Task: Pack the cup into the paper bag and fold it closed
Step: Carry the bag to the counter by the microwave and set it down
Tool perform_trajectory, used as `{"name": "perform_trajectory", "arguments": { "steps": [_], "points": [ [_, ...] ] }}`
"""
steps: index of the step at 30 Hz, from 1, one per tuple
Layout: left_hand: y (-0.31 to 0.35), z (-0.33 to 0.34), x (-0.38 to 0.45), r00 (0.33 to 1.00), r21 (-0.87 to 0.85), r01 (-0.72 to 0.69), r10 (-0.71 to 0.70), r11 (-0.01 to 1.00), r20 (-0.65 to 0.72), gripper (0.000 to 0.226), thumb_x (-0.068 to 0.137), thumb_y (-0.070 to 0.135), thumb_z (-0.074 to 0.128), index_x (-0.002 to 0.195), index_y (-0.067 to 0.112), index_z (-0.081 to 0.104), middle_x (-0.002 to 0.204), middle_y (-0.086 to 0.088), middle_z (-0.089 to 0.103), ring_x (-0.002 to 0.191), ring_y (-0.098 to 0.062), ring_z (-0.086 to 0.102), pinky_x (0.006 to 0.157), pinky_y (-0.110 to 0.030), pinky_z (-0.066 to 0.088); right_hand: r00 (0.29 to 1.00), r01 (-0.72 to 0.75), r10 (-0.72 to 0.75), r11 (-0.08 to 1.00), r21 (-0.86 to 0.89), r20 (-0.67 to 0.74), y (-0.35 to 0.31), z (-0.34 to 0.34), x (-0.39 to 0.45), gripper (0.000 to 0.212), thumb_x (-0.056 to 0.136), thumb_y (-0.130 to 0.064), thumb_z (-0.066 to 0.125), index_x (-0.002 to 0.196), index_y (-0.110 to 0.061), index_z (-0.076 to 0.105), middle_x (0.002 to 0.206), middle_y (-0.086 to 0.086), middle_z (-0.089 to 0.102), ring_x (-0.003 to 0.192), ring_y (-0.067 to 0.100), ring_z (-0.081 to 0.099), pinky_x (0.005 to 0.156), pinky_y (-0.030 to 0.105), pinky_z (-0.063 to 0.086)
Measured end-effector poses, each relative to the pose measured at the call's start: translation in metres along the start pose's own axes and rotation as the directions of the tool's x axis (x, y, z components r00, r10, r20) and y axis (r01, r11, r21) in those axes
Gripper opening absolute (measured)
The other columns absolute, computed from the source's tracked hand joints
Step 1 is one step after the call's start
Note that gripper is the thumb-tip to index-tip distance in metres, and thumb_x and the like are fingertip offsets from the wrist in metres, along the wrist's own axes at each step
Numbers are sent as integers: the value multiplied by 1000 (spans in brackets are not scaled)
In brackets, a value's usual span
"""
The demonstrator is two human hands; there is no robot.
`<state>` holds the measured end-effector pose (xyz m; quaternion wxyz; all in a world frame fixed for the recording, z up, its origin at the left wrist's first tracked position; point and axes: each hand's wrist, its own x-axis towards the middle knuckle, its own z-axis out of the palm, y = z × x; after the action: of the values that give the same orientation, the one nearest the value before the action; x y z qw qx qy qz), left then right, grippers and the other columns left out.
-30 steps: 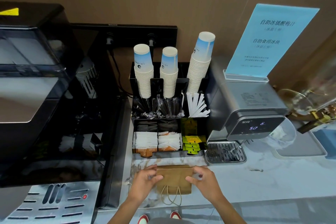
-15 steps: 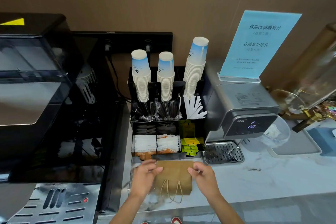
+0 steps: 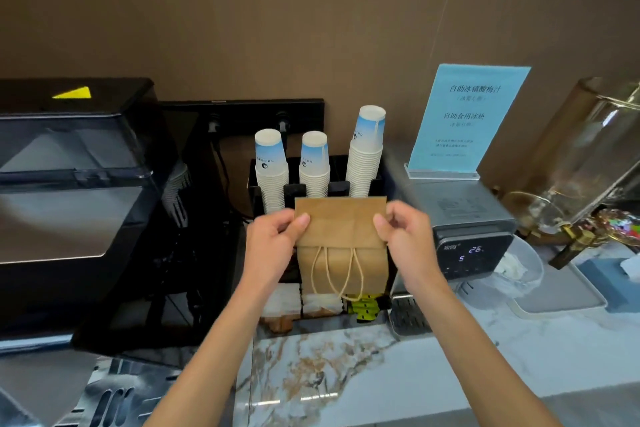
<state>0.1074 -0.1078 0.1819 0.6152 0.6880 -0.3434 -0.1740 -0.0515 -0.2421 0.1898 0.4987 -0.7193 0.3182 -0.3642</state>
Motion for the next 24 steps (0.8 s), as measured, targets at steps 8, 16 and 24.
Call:
{"name": "perform_trajectory", "arguments": {
  "steps": [8, 16, 24],
  "points": [
    [106, -19, 38, 963, 5, -257, 256, 966, -80, 44, 88, 35, 62, 59, 2, 54, 55, -14, 50, 58, -15, 43, 62, -32, 33, 971, 206, -196, 977, 62, -137, -109, -17, 36, 27, 85, -8, 60, 67, 3, 42, 64, 9, 43, 64, 17, 41, 63, 32, 35],
    [130, -24, 37, 958, -87, -286, 282, 954, -52, 36, 82, 28, 64, 60, 0, 61, 59, -22, 51, 62, -21, 46, 67, -35, 37, 959, 177, -151, 980, 89, -241, -133, -22, 13, 18, 89, -6, 62, 73, -12, 69, 86, 22, 65, 69, -3, 55, 73, 27, 50],
    [109, 9, 28, 945, -235, -226, 271, 945, 185, 41, 80, 27, 67, 67, -12, 61, 65, -14, 54, 67, -21, 47, 71, -35, 36, 920, 118, -105, 993, 13, -377, -116, -52, -34, 12, 89, 1, 61, 91, 4, 72, 89, 36, 66, 73, 20, 57, 71, 37, 51]
  ]
}}
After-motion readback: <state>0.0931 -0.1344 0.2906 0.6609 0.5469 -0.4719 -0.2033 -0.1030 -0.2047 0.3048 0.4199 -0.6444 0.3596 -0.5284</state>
